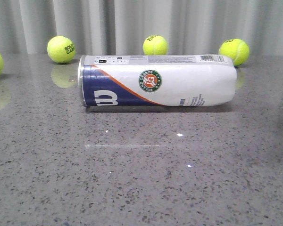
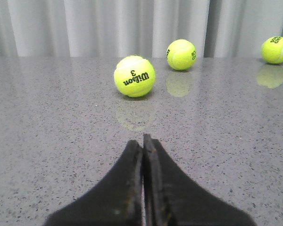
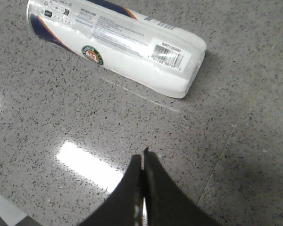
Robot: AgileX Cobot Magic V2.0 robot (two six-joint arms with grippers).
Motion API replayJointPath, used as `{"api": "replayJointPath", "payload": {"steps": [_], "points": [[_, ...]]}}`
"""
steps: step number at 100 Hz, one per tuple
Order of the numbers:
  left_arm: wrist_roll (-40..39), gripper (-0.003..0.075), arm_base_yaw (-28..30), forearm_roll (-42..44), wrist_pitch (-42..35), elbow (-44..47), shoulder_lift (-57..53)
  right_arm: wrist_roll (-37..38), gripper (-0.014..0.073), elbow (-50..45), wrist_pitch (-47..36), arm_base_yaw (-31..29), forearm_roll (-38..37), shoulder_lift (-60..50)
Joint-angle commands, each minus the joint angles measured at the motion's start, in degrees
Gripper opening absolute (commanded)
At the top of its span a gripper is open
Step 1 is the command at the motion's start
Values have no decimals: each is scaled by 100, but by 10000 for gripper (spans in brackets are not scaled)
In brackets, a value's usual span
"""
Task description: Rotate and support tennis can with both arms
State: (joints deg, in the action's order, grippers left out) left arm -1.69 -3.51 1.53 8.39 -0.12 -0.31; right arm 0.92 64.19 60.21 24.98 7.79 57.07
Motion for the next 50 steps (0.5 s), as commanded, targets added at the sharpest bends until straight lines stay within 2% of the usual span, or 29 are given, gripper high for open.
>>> {"api": "replayJointPath", "payload": {"steps": [1, 18, 42, 50], "points": [[-16, -21, 11, 24, -465, 274, -218, 27, -57, -460, -838, -37, 19, -614], [-16, -21, 11, 24, -465, 274, -218, 10, -57, -1733, -1761, -37, -64, -2006], [-16, -21, 11, 24, -839, 249, -218, 8, -57, -3019, -2509, -37, -64, -4040], [-16, -21, 11, 24, -950, 141, -218, 8, -57, -3249, -2518, -37, -64, -4550]]}}
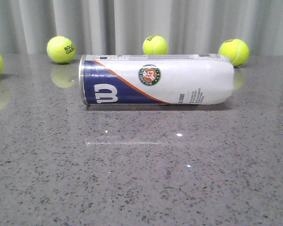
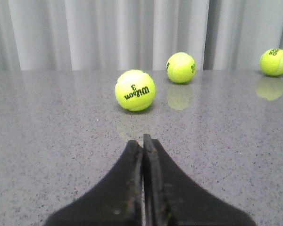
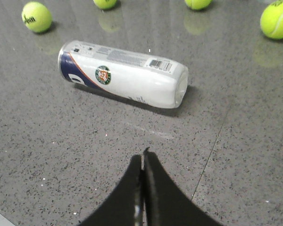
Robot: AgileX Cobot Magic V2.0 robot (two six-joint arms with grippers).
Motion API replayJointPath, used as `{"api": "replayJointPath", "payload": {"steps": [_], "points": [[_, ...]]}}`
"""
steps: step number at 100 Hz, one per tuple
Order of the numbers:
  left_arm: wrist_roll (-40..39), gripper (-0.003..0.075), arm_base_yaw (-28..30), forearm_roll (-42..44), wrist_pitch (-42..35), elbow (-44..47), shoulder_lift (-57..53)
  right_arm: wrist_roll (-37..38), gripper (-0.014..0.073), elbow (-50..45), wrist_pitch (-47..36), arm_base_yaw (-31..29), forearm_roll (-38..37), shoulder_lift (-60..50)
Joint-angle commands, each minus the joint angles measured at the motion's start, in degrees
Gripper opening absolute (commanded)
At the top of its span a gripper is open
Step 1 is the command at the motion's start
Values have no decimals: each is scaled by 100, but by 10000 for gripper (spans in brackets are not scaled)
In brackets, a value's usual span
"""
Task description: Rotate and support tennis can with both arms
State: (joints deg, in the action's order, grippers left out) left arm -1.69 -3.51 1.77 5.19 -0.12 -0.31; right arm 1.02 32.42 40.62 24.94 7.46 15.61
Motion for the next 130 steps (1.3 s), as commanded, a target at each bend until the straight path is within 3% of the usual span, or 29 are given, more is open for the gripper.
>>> {"api": "replayJointPath", "payload": {"steps": [1, 21, 61, 73, 90, 95, 112, 130], "points": [[-16, -21, 11, 0, -629, 106, -218, -2, -57, -88, -546, -33, -31, -480], [-16, -21, 11, -125, -44, -663, -184, -2, -57, -284, -434, -33, -31, -1024], [293, -8, -83, -493, 3382, -3013, 1564, -2, -57, -325, -397, -33, -31, -1023], [293, 104, -83, -805, 3807, -3424, 2250, -2, -57, -325, -397, -33, -31, -1023], [283, 439, -83, -1171, 3769, -3764, 3000, -2, -57, -325, -397, -33, -31, -1023], [249, 501, -83, -1376, 3746, -3841, 3217, -2, -57, -325, -397, -33, -31, -1023], [337, 498, -87, -2792, 3776, -4065, 4060, -2, -57, -325, -397, -33, -31, -1023], [1588, 492, -87, -5201, 4116, -4199, 5005, -2, -57, -325, -397, -33, -31, -1023]]}}
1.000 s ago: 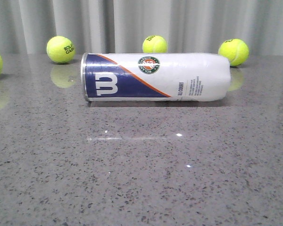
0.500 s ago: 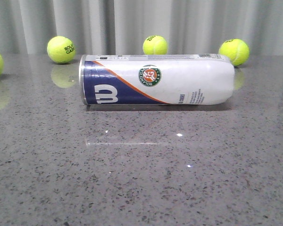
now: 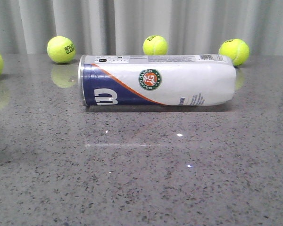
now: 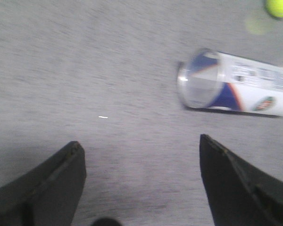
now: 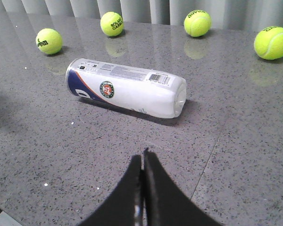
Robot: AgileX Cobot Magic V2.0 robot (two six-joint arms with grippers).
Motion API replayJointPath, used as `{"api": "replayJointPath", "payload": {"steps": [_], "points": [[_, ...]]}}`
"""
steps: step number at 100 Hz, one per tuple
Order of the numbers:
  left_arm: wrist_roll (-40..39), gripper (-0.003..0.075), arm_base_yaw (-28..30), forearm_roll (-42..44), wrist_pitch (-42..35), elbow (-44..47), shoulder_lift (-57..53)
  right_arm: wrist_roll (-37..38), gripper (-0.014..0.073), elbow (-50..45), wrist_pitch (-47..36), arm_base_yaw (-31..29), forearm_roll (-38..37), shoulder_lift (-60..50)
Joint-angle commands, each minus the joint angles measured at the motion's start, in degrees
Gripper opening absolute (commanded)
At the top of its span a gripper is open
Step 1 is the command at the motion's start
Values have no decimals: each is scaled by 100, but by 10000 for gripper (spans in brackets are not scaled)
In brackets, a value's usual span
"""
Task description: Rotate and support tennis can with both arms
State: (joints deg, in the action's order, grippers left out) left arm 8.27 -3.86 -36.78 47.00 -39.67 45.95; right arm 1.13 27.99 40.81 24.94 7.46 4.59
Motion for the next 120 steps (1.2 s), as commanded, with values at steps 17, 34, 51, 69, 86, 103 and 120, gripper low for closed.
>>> {"api": "replayJointPath", "payload": {"steps": [17, 34, 51, 69, 86, 103, 120], "points": [[2000, 492, -52, -3342, 290, -254, 1311, -13, -57, 118, -417, -33, -31, 78], [2481, 492, -52, -3780, 634, -419, 2273, -13, -57, 118, -417, -33, -31, 78], [2818, 492, -74, -3963, 998, -831, 3154, -13, -57, 118, -417, -33, -31, 78], [2894, 492, -242, -4055, 1073, -1445, 3933, -13, -57, 118, -417, -33, -31, 78], [2907, 492, -579, -4217, 1155, -2005, 4511, -13, -57, 118, -417, -33, -31, 78], [2920, 491, -956, -4539, 1765, -2404, 5084, -13, -57, 118, -417, -33, -31, 78], [3061, 386, -1166, -4766, 2251, -2589, 5412, -13, -57, 118, -417, -33, -31, 78]]}}
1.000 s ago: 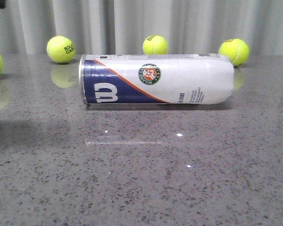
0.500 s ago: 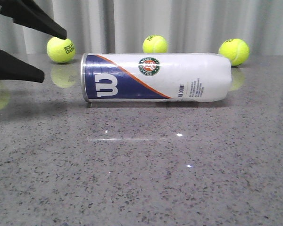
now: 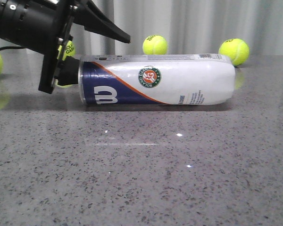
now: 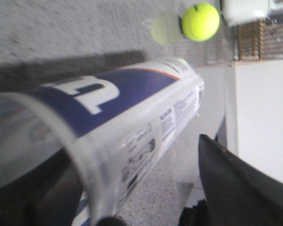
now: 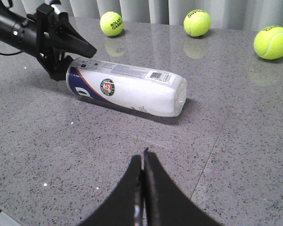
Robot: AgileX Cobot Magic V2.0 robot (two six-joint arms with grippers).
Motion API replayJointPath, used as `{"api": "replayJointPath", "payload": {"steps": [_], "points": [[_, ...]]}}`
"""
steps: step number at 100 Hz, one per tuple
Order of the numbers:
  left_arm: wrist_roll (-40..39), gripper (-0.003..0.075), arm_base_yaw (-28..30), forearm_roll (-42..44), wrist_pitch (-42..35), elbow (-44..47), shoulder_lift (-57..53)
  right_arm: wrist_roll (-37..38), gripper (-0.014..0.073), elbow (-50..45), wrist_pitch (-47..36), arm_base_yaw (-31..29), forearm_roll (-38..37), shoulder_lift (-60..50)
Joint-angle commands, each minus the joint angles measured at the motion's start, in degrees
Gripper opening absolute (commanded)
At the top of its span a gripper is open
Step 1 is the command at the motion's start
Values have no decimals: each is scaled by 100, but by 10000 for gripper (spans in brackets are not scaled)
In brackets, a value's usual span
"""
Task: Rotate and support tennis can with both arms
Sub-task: 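Reach the left gripper to the can's blue end and grasp it, then lift the can's blue end with the left gripper, tilting it upright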
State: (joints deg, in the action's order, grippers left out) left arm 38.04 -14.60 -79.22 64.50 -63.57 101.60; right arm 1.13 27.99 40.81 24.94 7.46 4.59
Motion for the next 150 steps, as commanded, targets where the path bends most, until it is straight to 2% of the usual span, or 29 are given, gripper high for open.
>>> {"api": "replayJointPath", "payload": {"steps": [1, 20, 39, 55, 88, 115, 138, 150], "points": [[101, 377, -102, -524, 514, -198, -152, -13, -57, 118, -417, -33, -31, 78], [218, 139, -104, -840, 848, -198, -152, -13, -57, 118, -417, -33, -31, 78], [218, 3, -113, -1116, 881, -198, -152, -13, -57, 118, -417, -33, -31, 78], [279, -21, -113, -1442, 881, -238, -204, -13, -57, 118, -417, -33, -31, 78], [520, -21, -113, -1327, 881, -724, -970, -13, -57, 118, -417, -33, -31, 78], [508, -21, -113, 283, 869, -1713, -1646, -13, -57, 118, -417, -33, -31, 78], [-896, -21, -118, 2644, 857, -2797, -2051, -13, -57, 118, -417, -33, -31, 78], [-1737, -21, -316, 3992, 857, -3166, -2223, -13, -57, 118, -417, -33, -31, 78]]}}
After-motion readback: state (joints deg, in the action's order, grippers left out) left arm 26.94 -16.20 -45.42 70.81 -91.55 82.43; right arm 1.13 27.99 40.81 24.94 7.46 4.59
